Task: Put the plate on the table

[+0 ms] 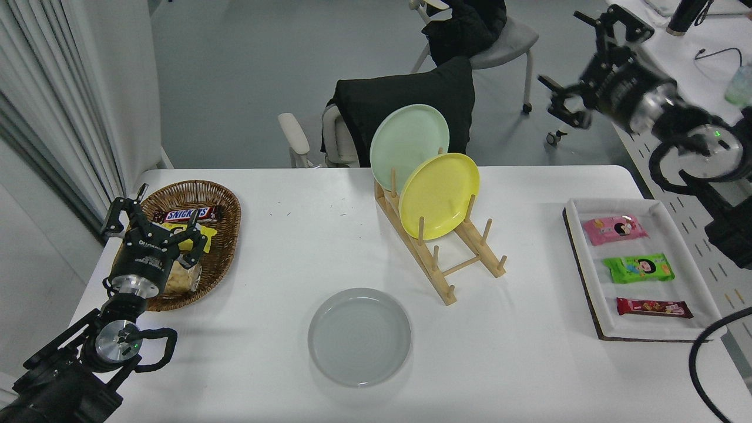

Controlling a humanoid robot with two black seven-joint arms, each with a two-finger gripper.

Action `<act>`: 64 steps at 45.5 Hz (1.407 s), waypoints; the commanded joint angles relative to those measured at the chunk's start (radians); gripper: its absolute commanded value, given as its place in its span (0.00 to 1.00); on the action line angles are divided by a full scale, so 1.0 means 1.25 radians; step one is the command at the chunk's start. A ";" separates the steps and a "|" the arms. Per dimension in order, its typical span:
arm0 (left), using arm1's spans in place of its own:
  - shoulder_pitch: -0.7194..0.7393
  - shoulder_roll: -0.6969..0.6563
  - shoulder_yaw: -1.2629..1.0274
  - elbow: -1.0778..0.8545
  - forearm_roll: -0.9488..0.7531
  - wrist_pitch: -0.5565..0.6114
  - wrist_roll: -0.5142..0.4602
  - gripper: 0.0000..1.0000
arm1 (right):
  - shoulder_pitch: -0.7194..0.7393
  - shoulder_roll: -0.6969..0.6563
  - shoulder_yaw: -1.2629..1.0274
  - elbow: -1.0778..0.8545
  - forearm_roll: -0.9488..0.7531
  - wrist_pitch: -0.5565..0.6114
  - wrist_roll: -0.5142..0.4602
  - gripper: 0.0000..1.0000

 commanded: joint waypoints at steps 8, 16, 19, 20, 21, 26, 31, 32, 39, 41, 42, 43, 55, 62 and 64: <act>0.000 0.000 0.000 0.000 0.000 0.000 0.001 0.98 | -0.269 0.017 0.196 0.016 0.002 0.125 0.015 1.00; 0.000 0.000 0.000 0.000 0.000 0.000 0.001 0.98 | -0.362 0.078 0.336 -0.001 0.004 0.133 0.015 1.00; 0.000 0.000 0.000 0.000 0.000 0.000 0.001 0.98 | -0.404 0.104 0.403 0.001 0.002 0.136 0.015 1.00; 0.000 0.000 0.001 0.000 0.000 0.000 0.000 0.98 | -0.416 0.109 0.416 0.001 0.001 0.136 0.015 1.00; 0.000 0.000 0.000 0.000 0.000 0.000 0.001 0.98 | -0.426 0.110 0.423 0.001 -0.002 0.136 0.015 1.00; 0.000 0.000 0.000 0.000 0.000 0.000 0.001 0.98 | -0.463 0.117 0.420 -0.028 -0.007 0.130 0.020 1.00; 0.000 0.000 0.000 0.000 0.000 0.000 0.000 0.98 | -0.466 0.138 0.414 -0.109 0.003 0.132 0.065 1.00; 0.000 0.000 0.000 0.000 0.000 0.000 0.000 0.98 | -0.466 0.139 0.414 -0.119 0.003 0.135 0.087 1.00; 0.000 0.000 0.000 0.000 0.000 0.000 0.000 0.98 | -0.468 0.195 0.408 -0.185 0.024 0.143 0.206 1.00; 0.000 0.000 0.000 0.000 0.000 0.000 0.001 0.98 | -0.469 0.196 0.388 -0.187 0.024 0.146 0.205 1.00; 0.000 0.000 0.000 0.000 0.000 0.000 0.000 0.98 | -0.469 0.196 0.370 -0.187 0.022 0.151 0.205 1.00; 0.000 0.000 0.000 0.000 0.000 0.000 0.000 0.98 | -0.469 0.196 0.345 -0.187 0.022 0.156 0.205 1.00; 0.000 0.000 0.000 0.000 0.000 0.000 0.000 0.98 | -0.455 0.205 0.257 -0.194 0.046 0.205 0.204 1.00; 0.000 0.000 0.000 0.000 0.000 0.000 0.000 0.98 | -0.448 0.211 0.255 -0.194 0.046 0.205 0.204 1.00; 0.000 0.000 0.000 0.000 0.000 0.000 0.000 0.98 | -0.444 0.209 0.257 -0.194 0.046 0.205 0.204 1.00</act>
